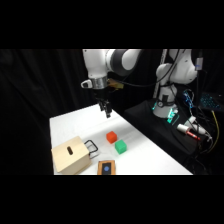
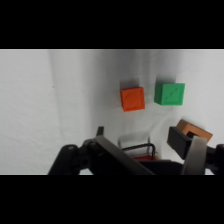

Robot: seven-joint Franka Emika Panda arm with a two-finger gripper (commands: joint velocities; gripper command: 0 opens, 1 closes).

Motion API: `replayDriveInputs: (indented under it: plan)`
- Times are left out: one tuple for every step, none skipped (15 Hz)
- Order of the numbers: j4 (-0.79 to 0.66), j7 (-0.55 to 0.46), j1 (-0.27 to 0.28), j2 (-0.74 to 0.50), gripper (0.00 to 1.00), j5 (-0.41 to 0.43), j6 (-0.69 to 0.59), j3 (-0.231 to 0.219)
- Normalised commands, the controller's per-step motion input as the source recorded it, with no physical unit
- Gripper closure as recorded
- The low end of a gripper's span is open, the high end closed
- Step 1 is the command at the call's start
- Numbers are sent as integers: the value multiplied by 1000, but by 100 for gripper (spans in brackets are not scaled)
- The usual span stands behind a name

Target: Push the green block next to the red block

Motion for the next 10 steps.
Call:
replayDriveInputs:
  plan:
    - [9, 3, -21, -1, 0, -2, -14, 22]
    - [-20, 18, -10, 8, 0, 29, 66, 36]
    - [-49, 100, 14, 15, 0, -9, 168, 46]
    - [-63, 126, 34, 24, 0, 1, 214, 62]
    - [-87, 136, 57, 27, 0, 18, 255, 80]
    - [-108, 149, 75, 22, 0, 23, 292, 93]
    - [-133, 175, 97, 16, 0, 29, 321, 108]
    - [-162, 209, 123, 3, 0, 16, 345, 121]
    - [-176, 224, 136, -4, 0, 18, 347, 123]
    - [-175, 224, 141, -10, 0, 4, 323, 118]
